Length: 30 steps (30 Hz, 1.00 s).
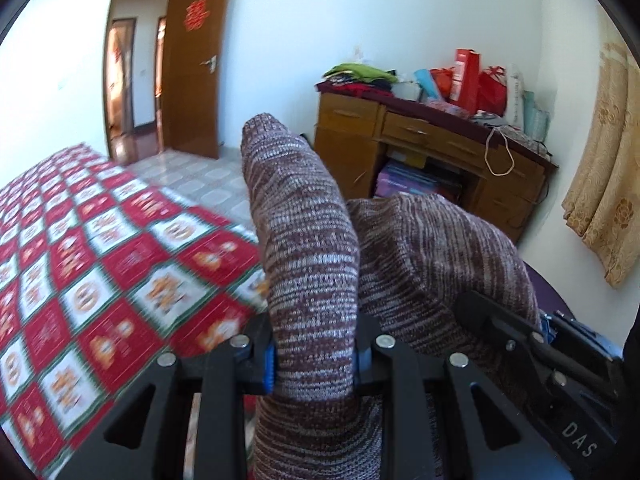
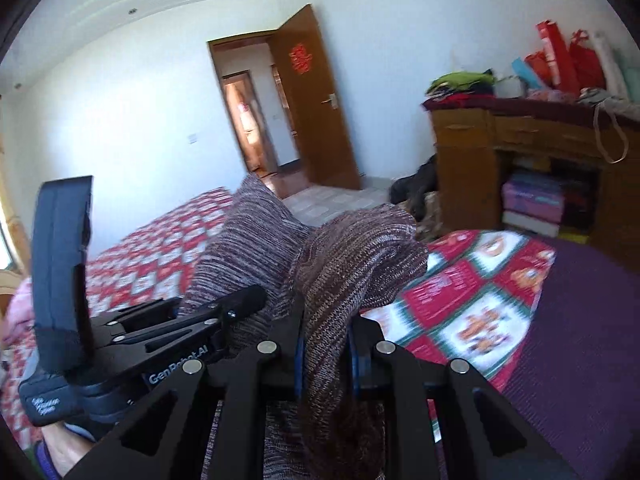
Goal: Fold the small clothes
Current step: 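Lift the sweater bundle with both grippers and carry it toward the purple chair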
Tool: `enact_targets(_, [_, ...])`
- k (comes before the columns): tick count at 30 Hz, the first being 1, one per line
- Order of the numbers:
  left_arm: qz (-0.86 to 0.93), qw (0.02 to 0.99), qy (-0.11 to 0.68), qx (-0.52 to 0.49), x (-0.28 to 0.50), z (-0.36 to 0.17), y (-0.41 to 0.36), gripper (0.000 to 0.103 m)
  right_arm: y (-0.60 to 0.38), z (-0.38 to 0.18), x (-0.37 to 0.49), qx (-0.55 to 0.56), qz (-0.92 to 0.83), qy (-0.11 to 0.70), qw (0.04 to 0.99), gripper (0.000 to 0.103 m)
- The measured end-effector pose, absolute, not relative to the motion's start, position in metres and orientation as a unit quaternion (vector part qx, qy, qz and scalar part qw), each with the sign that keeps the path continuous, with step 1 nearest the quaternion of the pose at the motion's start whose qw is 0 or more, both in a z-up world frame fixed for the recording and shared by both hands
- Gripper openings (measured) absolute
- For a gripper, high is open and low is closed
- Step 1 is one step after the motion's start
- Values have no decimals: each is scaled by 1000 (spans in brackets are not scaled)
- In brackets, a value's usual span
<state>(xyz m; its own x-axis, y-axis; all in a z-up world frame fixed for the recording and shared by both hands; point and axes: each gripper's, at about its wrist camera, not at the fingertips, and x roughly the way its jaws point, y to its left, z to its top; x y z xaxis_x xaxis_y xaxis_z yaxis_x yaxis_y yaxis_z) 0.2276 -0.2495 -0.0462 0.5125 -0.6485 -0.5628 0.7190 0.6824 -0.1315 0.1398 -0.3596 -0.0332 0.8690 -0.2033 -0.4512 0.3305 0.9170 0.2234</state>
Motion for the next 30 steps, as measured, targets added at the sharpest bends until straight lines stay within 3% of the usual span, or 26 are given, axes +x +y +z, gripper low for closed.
enact_targets(11, [-353,848,384,95,264,-106,-292,30,-423,-103,168,201,-185,285,919,16])
enact_targets(14, [-336,849,398,92,266,-109,-289,47,-428,-111,172,201,-193,302,912,16])
enact_targets(16, [-323,849,410,78,269,-109,-287,65,-433,-118,173,209,-196,310,906,16])
enact_targets(19, [-315,840,437,60,275,-113,-284,78,-440,-125,170,228,-193,315,901,17])
enact_targets(23, [-304,839,446,66,275,-117,-279,87,-439,-125,171,219,-195,325,899,17])
enact_targets(30, [-319,839,436,70,253,-110,-251,88,-446,-116,143,256,-173,322,895,23])
